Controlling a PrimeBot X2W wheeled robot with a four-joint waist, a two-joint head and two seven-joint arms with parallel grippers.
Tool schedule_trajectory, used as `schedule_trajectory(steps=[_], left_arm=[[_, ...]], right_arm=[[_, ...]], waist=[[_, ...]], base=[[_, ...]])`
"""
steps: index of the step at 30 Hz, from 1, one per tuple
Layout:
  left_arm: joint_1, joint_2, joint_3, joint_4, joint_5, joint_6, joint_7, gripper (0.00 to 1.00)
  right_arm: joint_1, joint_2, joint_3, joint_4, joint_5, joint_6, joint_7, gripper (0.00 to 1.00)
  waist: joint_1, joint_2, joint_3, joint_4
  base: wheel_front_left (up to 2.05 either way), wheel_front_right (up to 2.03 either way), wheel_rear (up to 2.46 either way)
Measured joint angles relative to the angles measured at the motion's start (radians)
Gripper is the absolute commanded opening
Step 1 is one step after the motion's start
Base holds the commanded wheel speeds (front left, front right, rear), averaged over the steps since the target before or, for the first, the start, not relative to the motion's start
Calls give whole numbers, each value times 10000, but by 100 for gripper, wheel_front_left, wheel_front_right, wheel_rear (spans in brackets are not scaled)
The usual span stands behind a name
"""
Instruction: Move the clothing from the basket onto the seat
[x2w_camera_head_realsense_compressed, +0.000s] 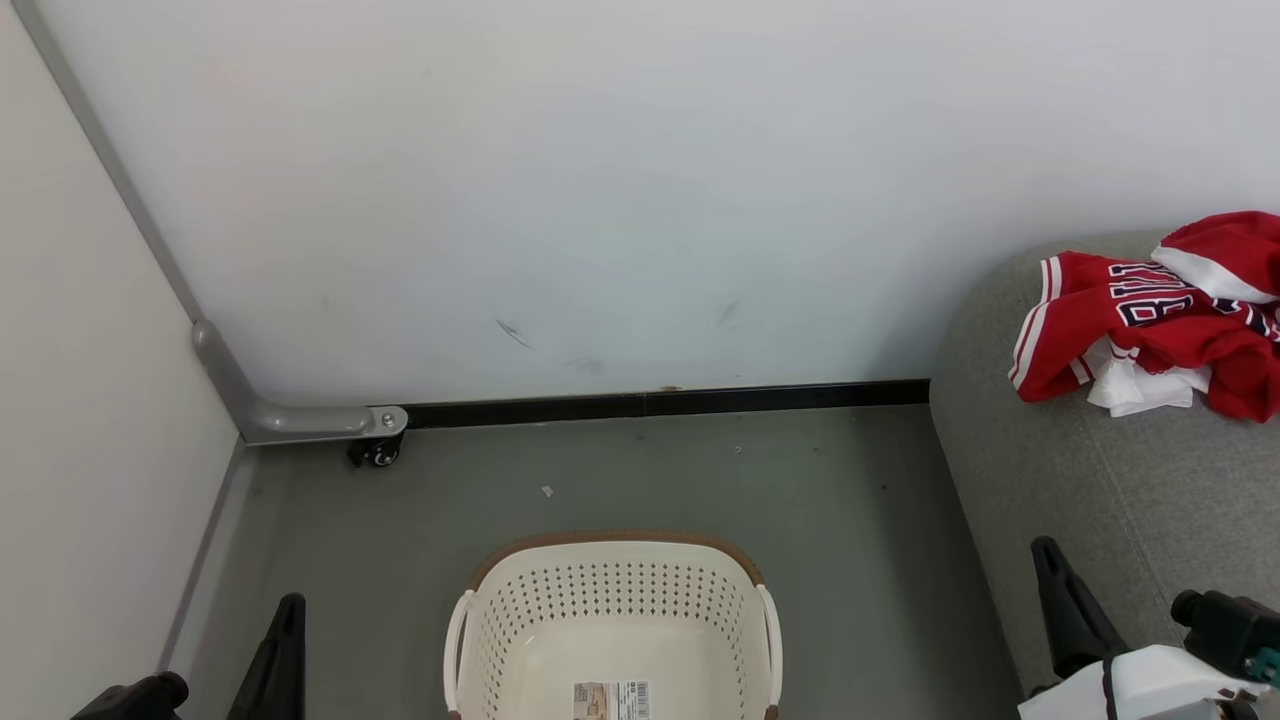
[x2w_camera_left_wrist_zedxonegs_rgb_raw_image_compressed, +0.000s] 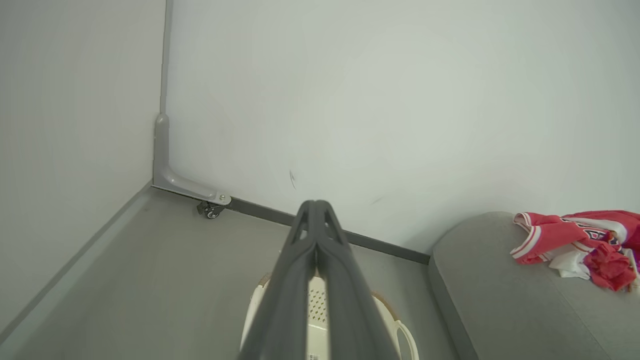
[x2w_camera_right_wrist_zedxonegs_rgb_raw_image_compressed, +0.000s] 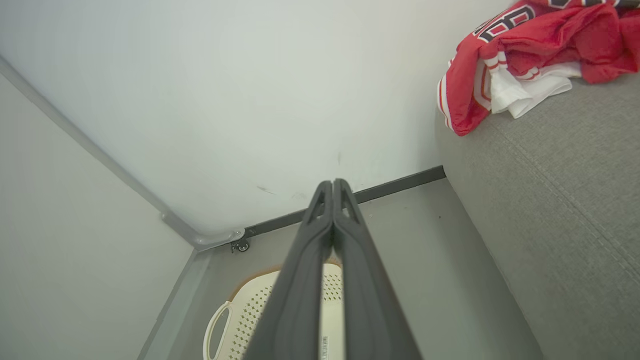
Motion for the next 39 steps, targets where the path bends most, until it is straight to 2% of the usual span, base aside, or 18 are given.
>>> schedule_trajectory(steps=[6,13,21,27,39], left_arm=[[-14,-42,111,69,-736,-17,221,0],[-192,-153,209,125,-1661,-88,537,0],[-197,-192,336,209,-2677,-98,836,0],[-273,-217,431,297,-3400,-104,1057,0],[-459,-267,571,481,-4805,-192,1444,0]], right_arm=[[-151,0,-31,117,890,-2,244,0],[-236,-6,-90,159,2096,0,518,0],[-257,-15,-171,221,3315,0,846,0],[-384,-25,-245,288,4217,0,1047,0],[-420,-61,-320,523,6054,0,1457,0]], waist=[[46,0,9,-45],[122,0,-22,-83],[161,1,-55,-115],[157,0,-50,-139],[57,0,60,-185]], base=[[0,0,0],[0,0,0],[0,0,0],[0,0,0],[0,0,0]])
